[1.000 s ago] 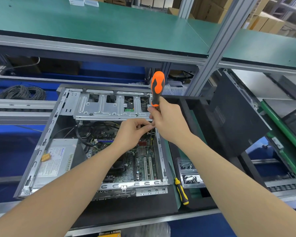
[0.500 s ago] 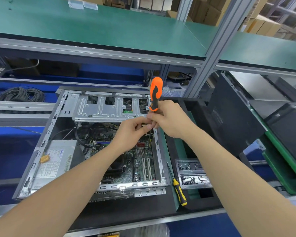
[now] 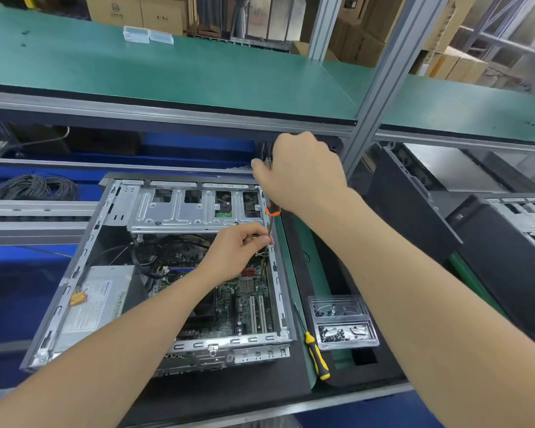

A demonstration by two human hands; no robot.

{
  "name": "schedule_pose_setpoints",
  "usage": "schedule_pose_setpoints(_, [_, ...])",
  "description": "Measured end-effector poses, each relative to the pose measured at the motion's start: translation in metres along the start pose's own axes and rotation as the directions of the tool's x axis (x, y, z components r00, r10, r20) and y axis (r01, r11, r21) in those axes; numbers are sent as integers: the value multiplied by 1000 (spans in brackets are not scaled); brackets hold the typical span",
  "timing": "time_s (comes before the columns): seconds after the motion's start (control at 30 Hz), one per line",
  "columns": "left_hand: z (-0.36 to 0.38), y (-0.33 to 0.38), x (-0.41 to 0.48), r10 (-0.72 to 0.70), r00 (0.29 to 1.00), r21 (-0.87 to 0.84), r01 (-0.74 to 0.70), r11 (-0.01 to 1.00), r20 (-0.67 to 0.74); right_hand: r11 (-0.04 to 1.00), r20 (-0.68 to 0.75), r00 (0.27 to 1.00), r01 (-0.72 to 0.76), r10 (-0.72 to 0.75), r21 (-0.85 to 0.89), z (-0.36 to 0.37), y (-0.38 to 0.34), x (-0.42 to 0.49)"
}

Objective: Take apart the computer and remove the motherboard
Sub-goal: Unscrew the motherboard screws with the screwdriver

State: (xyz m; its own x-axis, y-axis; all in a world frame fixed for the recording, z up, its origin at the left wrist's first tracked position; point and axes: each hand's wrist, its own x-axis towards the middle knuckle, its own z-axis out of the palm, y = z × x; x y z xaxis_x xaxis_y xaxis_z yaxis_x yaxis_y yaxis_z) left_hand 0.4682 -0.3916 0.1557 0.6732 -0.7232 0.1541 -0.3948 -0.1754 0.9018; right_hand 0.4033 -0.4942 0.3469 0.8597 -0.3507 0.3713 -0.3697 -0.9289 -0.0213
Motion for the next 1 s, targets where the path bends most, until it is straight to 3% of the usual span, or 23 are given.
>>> schedule_pose_setpoints(0.17, [-10, -1, 1, 9, 999, 30, -10, 999, 50, 998, 371, 926, 69, -68, 9, -6, -6, 15])
schedule_pose_setpoints(0.33, [-18, 11, 1, 33, 999, 14, -34, 999, 38, 958, 432, 858, 282, -279, 59, -8, 0, 21])
schedule_pose_setpoints(0.47, [-24, 27, 6, 94, 995, -73, -91, 993, 36, 885, 545, 715, 450, -437, 118, -22, 3, 30])
schedule_pose_setpoints(0.57, [-32, 39, 10, 132, 990, -135, -124, 983, 47, 810, 629, 619, 586, -471, 29, -27, 0, 33])
schedule_pose_setpoints(0.77, [-41, 57, 11, 124, 990, -252, -103, 962, 69, 726, 583, 608, 686, -538, -45, -21, 5, 30])
schedule_pose_setpoints(1.0, [-36, 64, 11, 131, 985, -164, -111, 980, 112, 830, 621, 598, 533, -507, 164, -32, 15, 23])
